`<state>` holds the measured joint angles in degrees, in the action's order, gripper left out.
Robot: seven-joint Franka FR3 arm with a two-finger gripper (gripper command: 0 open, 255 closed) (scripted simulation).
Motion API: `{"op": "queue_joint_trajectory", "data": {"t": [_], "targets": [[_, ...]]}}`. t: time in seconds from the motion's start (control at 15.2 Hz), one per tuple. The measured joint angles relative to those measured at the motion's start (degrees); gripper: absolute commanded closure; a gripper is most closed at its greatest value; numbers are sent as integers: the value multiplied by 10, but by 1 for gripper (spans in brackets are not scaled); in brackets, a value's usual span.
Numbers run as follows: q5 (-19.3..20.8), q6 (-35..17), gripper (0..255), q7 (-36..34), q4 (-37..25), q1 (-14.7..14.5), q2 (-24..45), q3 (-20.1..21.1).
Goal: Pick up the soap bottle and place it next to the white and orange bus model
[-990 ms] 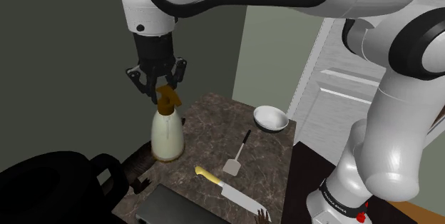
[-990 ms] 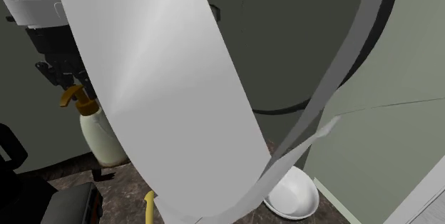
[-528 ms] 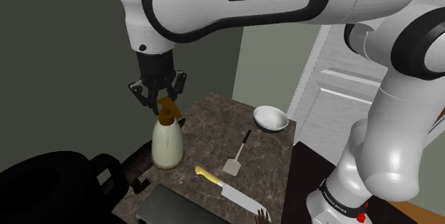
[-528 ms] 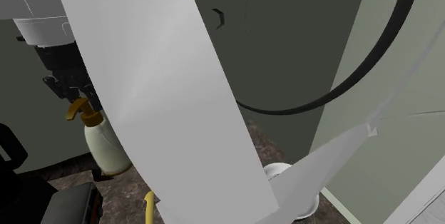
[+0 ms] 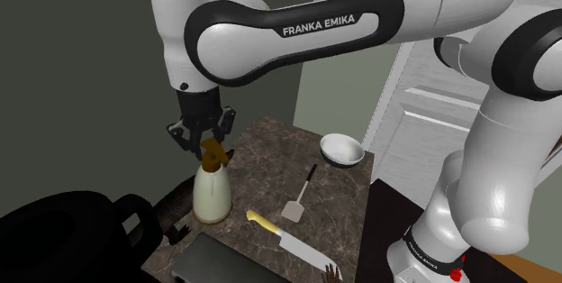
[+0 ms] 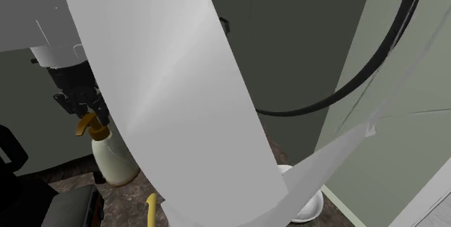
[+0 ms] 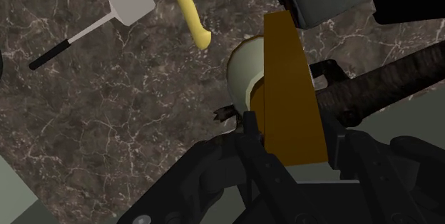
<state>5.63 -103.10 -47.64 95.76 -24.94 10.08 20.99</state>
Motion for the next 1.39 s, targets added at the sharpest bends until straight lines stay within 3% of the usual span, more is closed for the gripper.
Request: {"op": "queue_joint_trajectory", "data": {"t": [0.73,1.19,1.25,1.39], "targets": [[6,-80,255,-7,70,0,11,-2],[8,-89,255,-9,75,0,14,-2],[8,-89,0,-9,75,0,14,-2],[8,-89,0,-9,75,0,14,-2]]}}
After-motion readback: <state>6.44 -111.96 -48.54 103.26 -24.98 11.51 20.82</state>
